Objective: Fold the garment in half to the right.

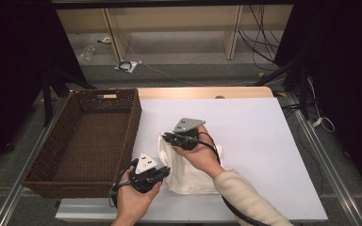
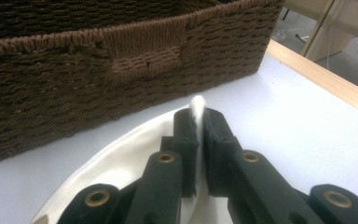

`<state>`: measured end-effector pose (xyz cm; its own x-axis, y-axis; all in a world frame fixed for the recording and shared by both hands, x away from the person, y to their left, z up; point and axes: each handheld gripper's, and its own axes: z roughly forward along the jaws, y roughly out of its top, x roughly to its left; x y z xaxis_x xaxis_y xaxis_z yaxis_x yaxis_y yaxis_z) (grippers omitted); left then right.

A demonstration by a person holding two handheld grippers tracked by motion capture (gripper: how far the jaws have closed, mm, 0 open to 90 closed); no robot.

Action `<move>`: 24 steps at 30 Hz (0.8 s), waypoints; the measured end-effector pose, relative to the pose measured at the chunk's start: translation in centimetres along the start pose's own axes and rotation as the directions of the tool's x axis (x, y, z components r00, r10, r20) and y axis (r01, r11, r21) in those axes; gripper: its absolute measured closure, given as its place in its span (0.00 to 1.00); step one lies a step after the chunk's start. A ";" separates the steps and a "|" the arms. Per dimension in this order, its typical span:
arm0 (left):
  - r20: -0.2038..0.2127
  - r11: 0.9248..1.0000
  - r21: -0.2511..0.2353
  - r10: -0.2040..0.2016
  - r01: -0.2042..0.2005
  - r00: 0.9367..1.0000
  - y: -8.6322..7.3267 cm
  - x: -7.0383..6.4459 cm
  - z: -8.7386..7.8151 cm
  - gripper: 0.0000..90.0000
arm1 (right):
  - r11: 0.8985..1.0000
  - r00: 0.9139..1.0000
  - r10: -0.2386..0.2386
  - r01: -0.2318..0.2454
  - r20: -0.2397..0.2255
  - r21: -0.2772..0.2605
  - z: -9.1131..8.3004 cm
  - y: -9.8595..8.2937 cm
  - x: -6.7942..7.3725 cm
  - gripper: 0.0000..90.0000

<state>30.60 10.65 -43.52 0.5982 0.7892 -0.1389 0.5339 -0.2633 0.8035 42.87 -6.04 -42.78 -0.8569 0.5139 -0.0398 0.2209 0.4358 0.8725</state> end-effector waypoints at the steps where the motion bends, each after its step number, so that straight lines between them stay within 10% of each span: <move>1: 0.000 1.000 0.000 0.001 -0.001 1.000 0.0 0.0 0.0 0.97 | 1.000 1.000 0.002 -0.002 0.000 0.000 -0.1 0.0 0.0 0.95; 24: 0.025 1.000 -0.016 0.010 -0.009 1.000 0.7 -0.7 0.9 0.97 | 1.000 1.000 0.016 -0.016 0.021 -0.010 -1.1 -0.4 -0.8 0.95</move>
<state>31.12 9.37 -43.37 0.6181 0.7726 -0.1454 0.5186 -0.2617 0.8140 42.93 -7.40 -42.58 -0.8431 0.5366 -0.0360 0.2299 0.4202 0.8778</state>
